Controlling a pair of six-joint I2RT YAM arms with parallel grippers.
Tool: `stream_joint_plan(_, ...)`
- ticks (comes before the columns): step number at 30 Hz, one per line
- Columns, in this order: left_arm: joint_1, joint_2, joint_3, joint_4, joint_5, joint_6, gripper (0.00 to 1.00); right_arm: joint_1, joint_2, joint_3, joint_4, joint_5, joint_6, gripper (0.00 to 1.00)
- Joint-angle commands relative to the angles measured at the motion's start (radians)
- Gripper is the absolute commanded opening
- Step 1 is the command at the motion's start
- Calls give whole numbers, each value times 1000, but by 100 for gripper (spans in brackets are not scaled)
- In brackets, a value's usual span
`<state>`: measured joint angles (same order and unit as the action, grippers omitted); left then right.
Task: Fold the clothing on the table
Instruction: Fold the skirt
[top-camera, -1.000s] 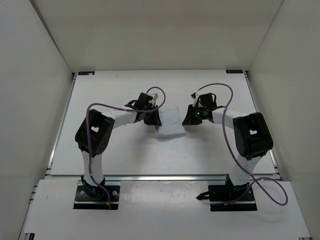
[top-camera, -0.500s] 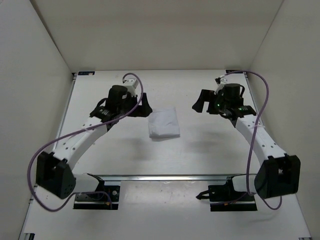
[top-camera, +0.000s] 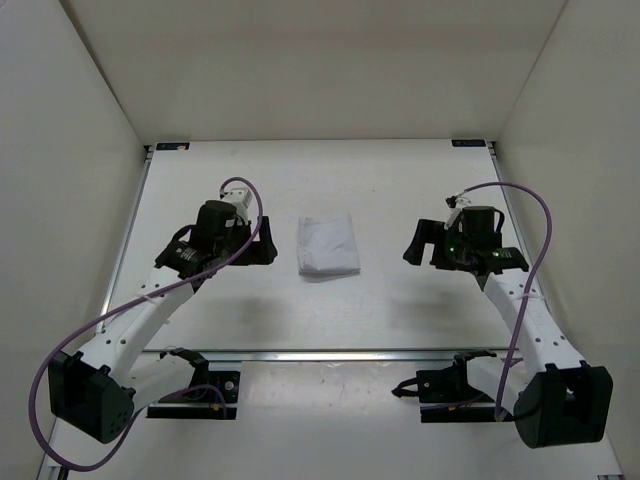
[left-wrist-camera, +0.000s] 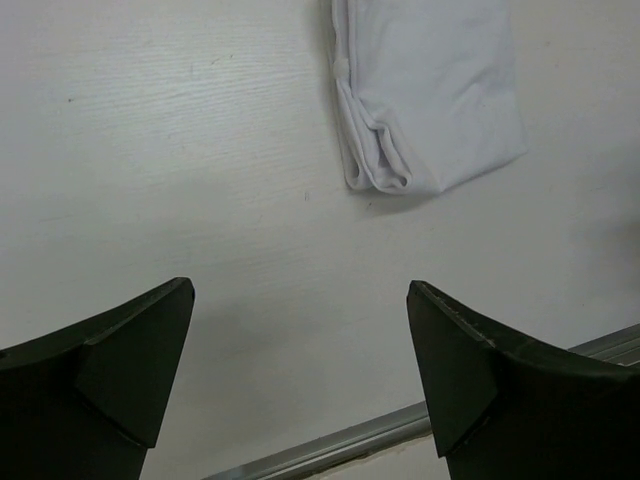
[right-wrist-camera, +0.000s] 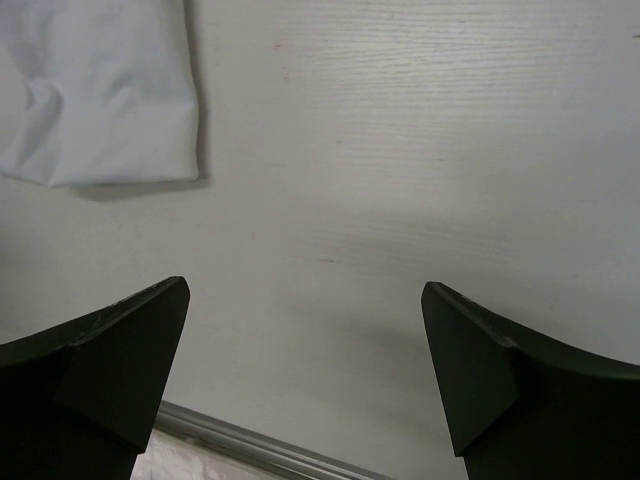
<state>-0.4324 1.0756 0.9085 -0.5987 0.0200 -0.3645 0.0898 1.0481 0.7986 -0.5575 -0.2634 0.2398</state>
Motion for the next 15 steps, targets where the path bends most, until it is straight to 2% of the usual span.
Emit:
stream_joint_plan(1, 15, -45, -11, -76, -18, 9, 99, -19, -57, -27, 39, -69, 18, 99)
stream_joint_plan(15, -6, -6, -8, -116, -18, 38, 99, -1, -53, -67, 87, -97, 32, 99)
